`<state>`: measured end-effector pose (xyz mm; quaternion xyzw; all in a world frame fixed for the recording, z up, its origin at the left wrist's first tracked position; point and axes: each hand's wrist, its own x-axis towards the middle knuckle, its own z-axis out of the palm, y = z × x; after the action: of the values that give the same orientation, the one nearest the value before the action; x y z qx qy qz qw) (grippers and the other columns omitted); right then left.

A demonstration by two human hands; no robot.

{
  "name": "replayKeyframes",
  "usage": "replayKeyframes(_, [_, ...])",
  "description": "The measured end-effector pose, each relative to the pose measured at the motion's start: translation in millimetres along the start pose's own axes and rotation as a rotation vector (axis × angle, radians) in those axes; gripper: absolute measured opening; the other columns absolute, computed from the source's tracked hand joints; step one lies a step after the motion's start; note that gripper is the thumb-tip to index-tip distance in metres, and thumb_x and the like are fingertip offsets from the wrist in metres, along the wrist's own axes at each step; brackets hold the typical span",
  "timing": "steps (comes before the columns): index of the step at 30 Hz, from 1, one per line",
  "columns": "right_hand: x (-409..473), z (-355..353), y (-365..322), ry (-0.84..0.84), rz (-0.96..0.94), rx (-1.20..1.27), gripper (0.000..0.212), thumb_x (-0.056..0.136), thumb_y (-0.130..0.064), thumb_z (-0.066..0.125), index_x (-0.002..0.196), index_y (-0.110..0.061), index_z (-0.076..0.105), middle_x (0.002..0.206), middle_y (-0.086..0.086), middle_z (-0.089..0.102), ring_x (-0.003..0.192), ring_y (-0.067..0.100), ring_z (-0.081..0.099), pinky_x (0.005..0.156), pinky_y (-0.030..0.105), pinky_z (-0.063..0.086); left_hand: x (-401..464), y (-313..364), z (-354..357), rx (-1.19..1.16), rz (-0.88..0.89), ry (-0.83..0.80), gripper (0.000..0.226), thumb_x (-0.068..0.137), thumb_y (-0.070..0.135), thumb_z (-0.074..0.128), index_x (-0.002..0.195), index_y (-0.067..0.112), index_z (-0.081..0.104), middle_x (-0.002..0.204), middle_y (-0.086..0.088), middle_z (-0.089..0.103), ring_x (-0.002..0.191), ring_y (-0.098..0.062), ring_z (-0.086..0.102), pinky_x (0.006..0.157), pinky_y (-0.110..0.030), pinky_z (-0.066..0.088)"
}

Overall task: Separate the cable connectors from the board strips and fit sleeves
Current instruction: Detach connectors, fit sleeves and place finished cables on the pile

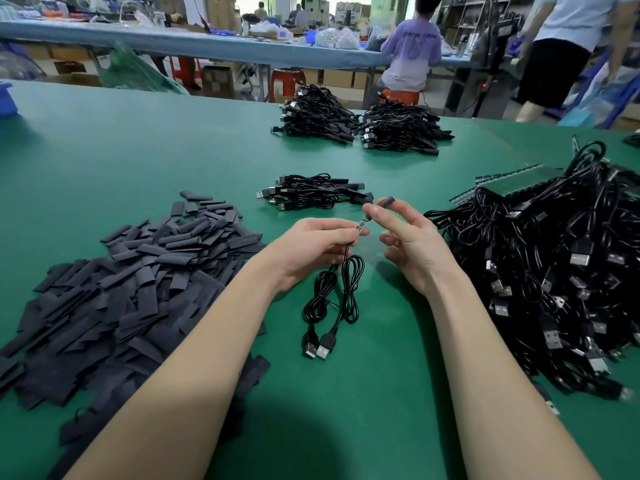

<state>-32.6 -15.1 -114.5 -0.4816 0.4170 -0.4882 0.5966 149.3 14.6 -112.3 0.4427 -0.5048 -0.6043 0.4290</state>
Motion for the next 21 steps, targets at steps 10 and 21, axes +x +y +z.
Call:
replayKeyframes(10, [0.7, 1.5, 1.4, -0.077, 0.045, -0.056, 0.046, 0.058, -0.049, 0.088, 0.099, -0.03, 0.078, 0.106, -0.01, 0.074, 0.066, 0.005, 0.043, 0.048, 0.014, 0.032, -0.4, 0.6, -0.8, 0.05, 0.146, 0.094, 0.016, 0.092, 0.017, 0.073, 0.105, 0.013, 0.064, 0.084, -0.001, 0.075, 0.077, -0.012, 0.066, 0.076, -0.023, 0.055])
replayKeyframes(21, [0.5, 4.5, 0.7, 0.011, 0.058, -0.006, 0.029, 0.083, -0.038, 0.081, 0.108, -0.024, 0.075, 0.105, -0.012, 0.077, 0.066, 0.005, 0.038, 0.045, 0.012, 0.031, 0.5, -0.7, 0.3, 0.298, 0.38, 0.209, 0.011, 0.084, 0.009, 0.081, 0.088, 0.013, 0.071, 0.076, 0.005, 0.073, 0.074, -0.006, 0.07, 0.073, -0.016, 0.053])
